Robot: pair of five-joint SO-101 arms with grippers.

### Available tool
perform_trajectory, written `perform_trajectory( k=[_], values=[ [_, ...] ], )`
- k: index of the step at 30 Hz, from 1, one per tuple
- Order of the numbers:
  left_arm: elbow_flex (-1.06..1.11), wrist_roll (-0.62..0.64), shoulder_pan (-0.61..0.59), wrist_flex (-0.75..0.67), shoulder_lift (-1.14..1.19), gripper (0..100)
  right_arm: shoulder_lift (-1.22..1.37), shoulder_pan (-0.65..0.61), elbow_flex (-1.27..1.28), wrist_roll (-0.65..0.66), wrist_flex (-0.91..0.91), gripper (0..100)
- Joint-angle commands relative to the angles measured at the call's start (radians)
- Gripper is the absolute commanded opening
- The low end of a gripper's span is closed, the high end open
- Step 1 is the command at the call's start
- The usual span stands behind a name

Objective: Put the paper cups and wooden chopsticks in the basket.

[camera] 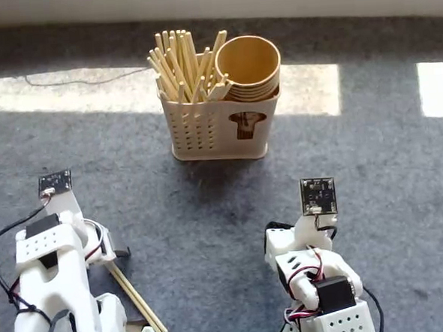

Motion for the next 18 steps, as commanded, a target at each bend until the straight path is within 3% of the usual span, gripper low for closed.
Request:
perform_trajectory(
  k=[1, 4, 11, 18],
  values=[
    [-0.001, 0.0, -0.012, -0.038, -0.015, 28, -0.019, 0.012, 0.111, -0.009, 0.005, 0.6],
    [-0.001, 0.0, -0.008, -0.04, -0.015, 27, -0.019, 0.012, 0.111, -0.009, 0.005, 0.6],
    [0.022, -0.006, 0.05, -0.097, -0.015, 11, -0.019, 0.012, 0.111, -0.009, 0.005, 0.6],
    [-0.01, -0.002, 0.064, -0.11, -0.024, 6, -0.019, 0.012, 0.111, -0.009, 0.005, 0.6]
  ],
)
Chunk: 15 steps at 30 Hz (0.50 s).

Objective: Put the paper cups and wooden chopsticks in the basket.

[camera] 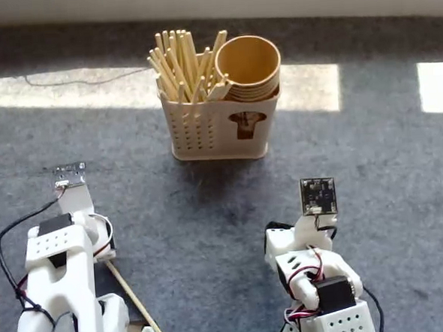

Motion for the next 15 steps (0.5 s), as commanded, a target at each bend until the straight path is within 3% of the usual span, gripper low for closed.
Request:
perform_trajectory(
  k=[1, 13, 15],
  values=[
    [-0.044, -0.003, 0.002, -0.018, -0.019, 5, -0.019, 0.012, 0.111, -0.009, 0.005, 0.6],
    [-0.213, 0.002, 0.002, -0.018, -0.019, 1, -0.019, 0.012, 0.111, -0.009, 0.005, 0.6],
    [-0.239, 0.048, 0.002, -0.018, -0.019, 1, -0.019, 0.012, 0.111, -0.009, 0.005, 0.6]
  ],
)
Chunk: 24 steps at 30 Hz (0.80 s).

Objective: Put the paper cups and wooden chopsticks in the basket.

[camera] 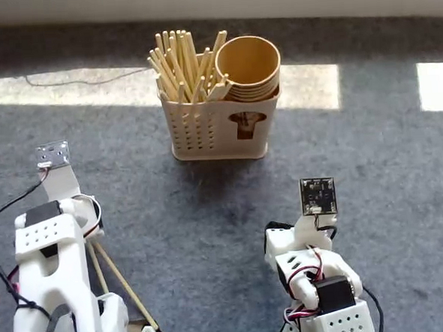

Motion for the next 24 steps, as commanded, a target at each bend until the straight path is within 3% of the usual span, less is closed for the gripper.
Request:
perform_trajectory(
  k=[1, 6, 14, 24],
  values=[
    [-0.088, 0.077, 0.004, -0.011, -0.019, 1, -0.019, 0.012, 0.111, -0.009, 0.005, 0.6],
    [-0.176, 0.161, 0.027, -0.008, -0.019, 1, -0.019, 0.012, 0.111, -0.009, 0.005, 0.6],
    [-0.274, 0.163, 0.114, -0.006, -0.019, 1, -0.019, 0.012, 0.111, -0.009, 0.005, 0.6],
    [-0.45, 0.164, 0.119, -0.006, -0.019, 1, -0.019, 0.012, 0.111, -0.009, 0.005, 0.6]
  ],
)
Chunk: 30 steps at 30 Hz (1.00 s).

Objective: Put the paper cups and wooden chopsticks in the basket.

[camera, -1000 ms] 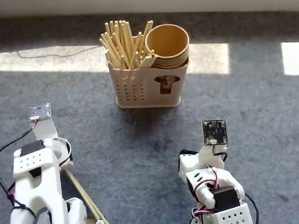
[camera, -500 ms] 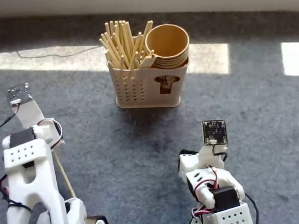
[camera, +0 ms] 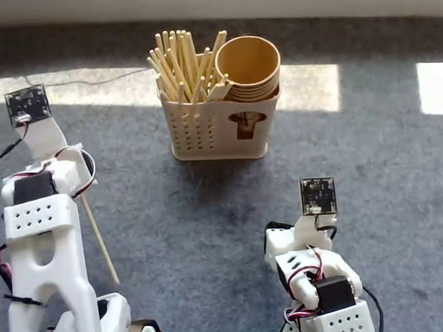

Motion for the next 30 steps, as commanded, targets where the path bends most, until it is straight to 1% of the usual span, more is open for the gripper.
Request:
perform_trajectory(
  k=[1, 5, 8, 12, 19, 24, 26, 30],
  values=[
    [-0.116, 0.011, 0.021, -0.006, -0.021, 1, -0.019, 0.012, 0.111, -0.009, 0.005, 0.6],
    [-0.186, 0.011, 0.027, -0.006, -0.021, 1, -0.019, 0.012, 0.111, -0.009, 0.005, 0.6],
    [-0.226, 0.011, 0.058, -0.006, -0.022, 1, -0.019, 0.012, 0.111, -0.009, 0.005, 0.6],
    [-0.315, 0.011, 0.125, -0.009, -0.022, 1, -0.019, 0.012, 0.111, -0.009, 0.005, 0.6],
    [-0.559, 0.011, 0.243, -0.011, -0.022, 1, -0.019, 0.013, 0.111, -0.009, 0.005, 0.6],
    [-0.694, 0.009, 0.325, -0.012, -0.013, 1, -0.019, 0.056, 0.111, -0.011, -0.001, 0.6],
    [-0.731, 0.008, 0.352, -0.038, -0.013, 1, -0.019, 0.056, 0.111, -0.012, -0.001, 0.6],
    [-0.771, 0.008, 0.401, -0.155, -0.013, 1, -0.019, 0.056, 0.111, -0.012, -0.001, 0.6]
  ],
)
